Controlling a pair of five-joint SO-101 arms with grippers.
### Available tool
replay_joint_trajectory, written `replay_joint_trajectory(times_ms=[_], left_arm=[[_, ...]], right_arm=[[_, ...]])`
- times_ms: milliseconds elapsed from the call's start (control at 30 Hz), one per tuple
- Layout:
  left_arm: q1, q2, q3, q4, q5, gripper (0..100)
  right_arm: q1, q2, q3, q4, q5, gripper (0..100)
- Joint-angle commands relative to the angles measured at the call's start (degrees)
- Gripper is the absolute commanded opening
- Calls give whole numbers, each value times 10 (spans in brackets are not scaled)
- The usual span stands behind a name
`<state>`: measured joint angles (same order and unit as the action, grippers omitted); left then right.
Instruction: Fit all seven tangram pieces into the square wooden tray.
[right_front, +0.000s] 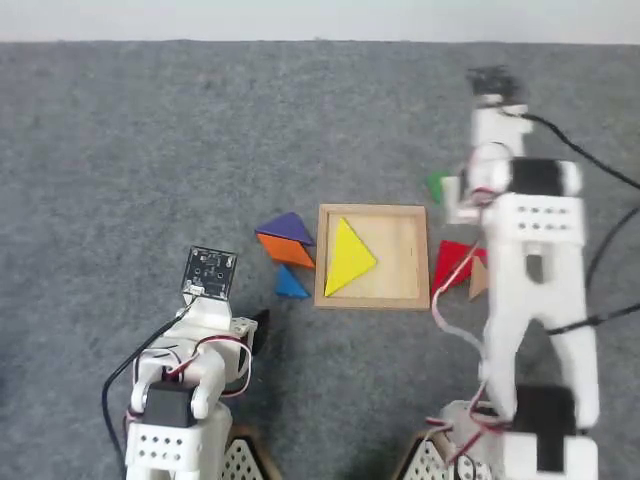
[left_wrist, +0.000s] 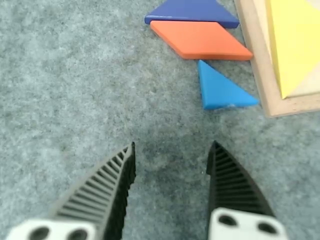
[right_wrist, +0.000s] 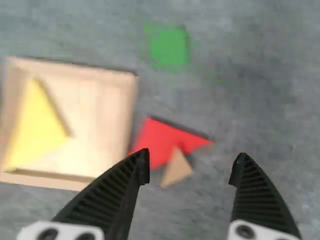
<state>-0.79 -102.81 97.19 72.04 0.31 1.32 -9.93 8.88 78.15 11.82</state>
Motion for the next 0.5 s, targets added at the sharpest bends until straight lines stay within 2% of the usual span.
replay_joint_trajectory(times_ms=[0, 100, 167, 200, 300, 467], left_arm=[[-1, -12, -7, 2, 5, 225], [-1, -12, -7, 2, 5, 225], [-1, -12, -7, 2, 5, 225], [-1, -12, -7, 2, 5, 225], [-1, -12, -7, 2, 5, 225], [-1, -12, -7, 2, 5, 225]], right_arm=[[36, 44, 6, -14, 70, 271], [21, 76, 48, -15, 159, 272], [7, 78, 95, -38, 164, 273], [2, 75, 116, -58, 134, 272], [-7, 76, 153, -86, -22, 270], [-66, 77, 165, -64, -259, 270]])
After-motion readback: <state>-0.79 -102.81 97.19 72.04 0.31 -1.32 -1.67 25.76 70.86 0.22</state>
